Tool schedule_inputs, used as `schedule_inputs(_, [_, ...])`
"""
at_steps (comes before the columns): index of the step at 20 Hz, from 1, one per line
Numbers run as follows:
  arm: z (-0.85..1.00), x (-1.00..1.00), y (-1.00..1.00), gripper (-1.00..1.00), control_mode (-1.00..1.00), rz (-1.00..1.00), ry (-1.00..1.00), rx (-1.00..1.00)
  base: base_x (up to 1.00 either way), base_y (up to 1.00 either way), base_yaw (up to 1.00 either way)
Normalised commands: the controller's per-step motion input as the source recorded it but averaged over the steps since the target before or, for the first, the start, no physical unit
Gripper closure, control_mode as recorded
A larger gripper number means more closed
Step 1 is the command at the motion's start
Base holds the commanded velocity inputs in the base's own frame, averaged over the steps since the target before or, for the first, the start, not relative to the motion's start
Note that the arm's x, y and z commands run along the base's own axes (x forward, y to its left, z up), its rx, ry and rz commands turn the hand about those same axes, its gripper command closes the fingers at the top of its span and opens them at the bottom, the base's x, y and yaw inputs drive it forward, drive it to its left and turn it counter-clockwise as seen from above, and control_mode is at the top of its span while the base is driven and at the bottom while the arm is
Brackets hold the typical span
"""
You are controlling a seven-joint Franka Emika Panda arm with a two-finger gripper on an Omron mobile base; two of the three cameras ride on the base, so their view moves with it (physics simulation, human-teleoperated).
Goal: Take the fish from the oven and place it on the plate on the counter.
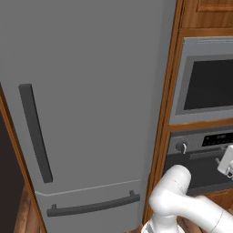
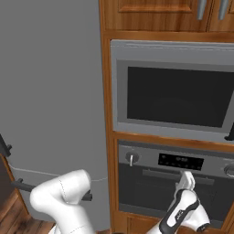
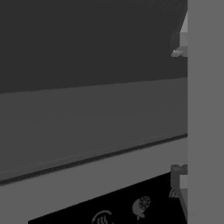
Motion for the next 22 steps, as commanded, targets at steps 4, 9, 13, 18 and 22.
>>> schedule_inputs(4, [0.00,0.51,0.00,-1.00,-1.00,-0.03,0.00,0.00,0.00,0.00,0.00])
schedule_inputs(9, [-0.04,0.35,0.00,-1.00,-1.00,-0.02,0.00,0.00,0.00,0.00,0.00])
schedule_inputs(13, [0.00,0.08,0.00,-1.00,-1.00,-0.01,0.00,0.00,0.00,0.00,0.00])
schedule_inputs(18, [0.00,0.00,0.00,1.00,-1.00,0.00,0.00,0.00,0.00,0.00,0.00])
schedule_inputs(22, [0.00,0.00,0.00,1.00,-1.00,0.00,0.00,0.00,0.00,0.00,0.00])
